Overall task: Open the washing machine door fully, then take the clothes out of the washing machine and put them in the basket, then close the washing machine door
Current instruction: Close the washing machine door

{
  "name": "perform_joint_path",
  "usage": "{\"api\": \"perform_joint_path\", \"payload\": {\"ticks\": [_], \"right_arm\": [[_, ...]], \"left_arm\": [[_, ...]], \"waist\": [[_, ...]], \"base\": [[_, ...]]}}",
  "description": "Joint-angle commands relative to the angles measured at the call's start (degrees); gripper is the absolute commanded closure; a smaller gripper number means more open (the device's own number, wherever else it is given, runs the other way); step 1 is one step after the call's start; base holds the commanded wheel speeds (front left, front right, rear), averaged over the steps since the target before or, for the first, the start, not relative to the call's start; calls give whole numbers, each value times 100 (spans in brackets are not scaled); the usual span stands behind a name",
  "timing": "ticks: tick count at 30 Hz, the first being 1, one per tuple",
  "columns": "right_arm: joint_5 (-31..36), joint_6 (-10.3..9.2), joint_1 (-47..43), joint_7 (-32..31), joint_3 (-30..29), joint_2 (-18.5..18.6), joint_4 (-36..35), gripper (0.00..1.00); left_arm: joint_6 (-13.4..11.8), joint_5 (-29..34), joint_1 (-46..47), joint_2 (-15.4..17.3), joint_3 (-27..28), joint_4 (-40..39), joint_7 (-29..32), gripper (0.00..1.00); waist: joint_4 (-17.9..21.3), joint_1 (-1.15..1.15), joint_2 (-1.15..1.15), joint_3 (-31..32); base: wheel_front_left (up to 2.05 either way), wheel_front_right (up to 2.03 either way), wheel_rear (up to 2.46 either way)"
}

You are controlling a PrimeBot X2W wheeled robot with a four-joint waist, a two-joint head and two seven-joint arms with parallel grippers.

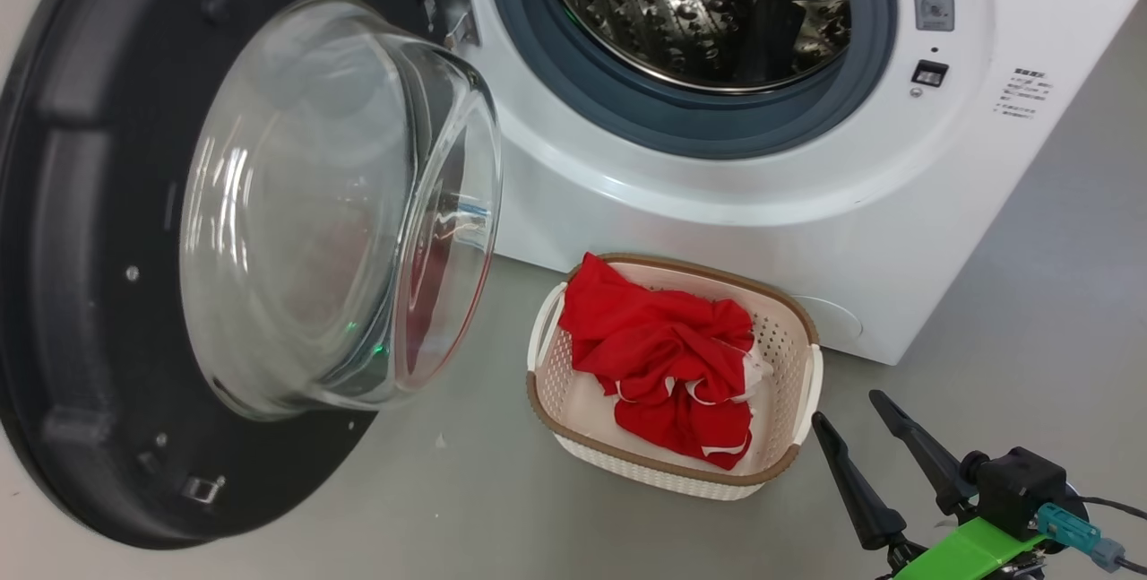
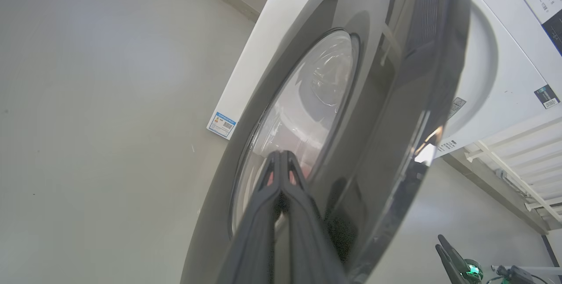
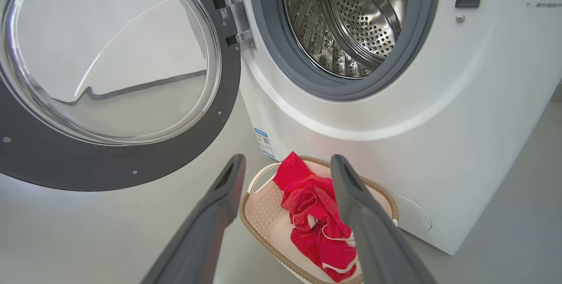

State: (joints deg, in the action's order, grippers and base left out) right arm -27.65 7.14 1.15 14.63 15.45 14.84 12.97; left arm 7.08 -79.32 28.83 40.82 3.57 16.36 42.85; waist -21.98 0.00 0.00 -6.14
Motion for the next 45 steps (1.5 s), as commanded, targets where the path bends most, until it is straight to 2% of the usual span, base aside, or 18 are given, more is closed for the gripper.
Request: {"api": "perform_joint_path", "payload": {"ticks": [1,9,16,32,45], "right_arm": [[13,35,-29,37,77,47,-118,0],[15,35,-50,37,3,-2,-121,0],[15,35,-20,37,-56,-87,-121,0],[46,35,141,37,-245,-240,-163,0],[45,35,361,37,-289,-408,-196,0]], "left_arm": [[41,-53,59,387,195,-273,46,100],[41,-388,32,413,-255,-1144,114,100],[41,-419,265,264,-683,-1552,-85,100],[41,-241,1007,-412,-1700,-1704,-1195,100],[41,-77,1779,-561,-2409,-1271,-2182,100]], "waist": [[60,0,0,41],[309,0,0,112],[570,0,0,121],[1327,0,0,-8],[2083,0,0,-380]], "base": [[0,0,0],[0,0,0],[0,0,0],[0,0,0],[0,0,0]]}}
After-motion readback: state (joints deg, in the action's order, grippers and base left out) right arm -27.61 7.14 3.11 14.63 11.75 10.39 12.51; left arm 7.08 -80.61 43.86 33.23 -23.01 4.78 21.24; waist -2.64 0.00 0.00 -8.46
